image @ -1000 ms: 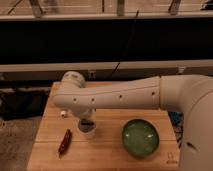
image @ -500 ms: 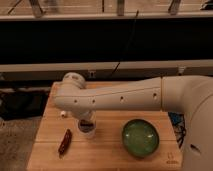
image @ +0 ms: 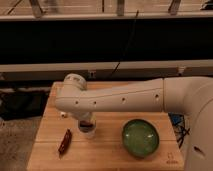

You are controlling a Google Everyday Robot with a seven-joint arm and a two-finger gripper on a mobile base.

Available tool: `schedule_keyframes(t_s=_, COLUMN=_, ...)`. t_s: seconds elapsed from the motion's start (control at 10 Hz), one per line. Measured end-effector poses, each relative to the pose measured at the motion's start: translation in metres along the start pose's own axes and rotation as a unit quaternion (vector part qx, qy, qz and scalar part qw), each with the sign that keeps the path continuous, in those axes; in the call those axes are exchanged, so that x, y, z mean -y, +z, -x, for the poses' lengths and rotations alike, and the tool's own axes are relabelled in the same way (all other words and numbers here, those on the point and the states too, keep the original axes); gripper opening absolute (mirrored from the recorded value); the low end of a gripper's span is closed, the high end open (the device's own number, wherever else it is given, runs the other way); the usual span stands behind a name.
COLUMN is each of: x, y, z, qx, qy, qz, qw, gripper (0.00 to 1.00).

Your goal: Place the eraser in the ceramic cup

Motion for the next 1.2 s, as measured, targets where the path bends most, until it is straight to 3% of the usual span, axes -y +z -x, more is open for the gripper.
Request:
schedule_keyframes(t_s=0.2, x=-0.0008, y=0.0003, z=0.0011, qx=0.000, qy=-0.001, qz=-0.003, qw=1.0000, gripper=0.34)
schedule_keyframes(t_s=0.6, x=-0.0021, y=0.0012, z=0.0037, qx=0.001, qy=-0.003, qz=-0.012, qw=0.9999, gripper=0.34)
schedule_keyframes(t_s=0.9, x=-0.0029, y=0.0014, z=0.0057, qx=0.003, qy=-0.004, qz=-0.016, qw=0.9999, gripper=0.50)
schedule_keyframes(t_s=1.2, x=-0.0034, y=0.0016, z=0.0077, qx=0.005, qy=-0.005, qz=-0.022, qw=0.9997, gripper=0.49)
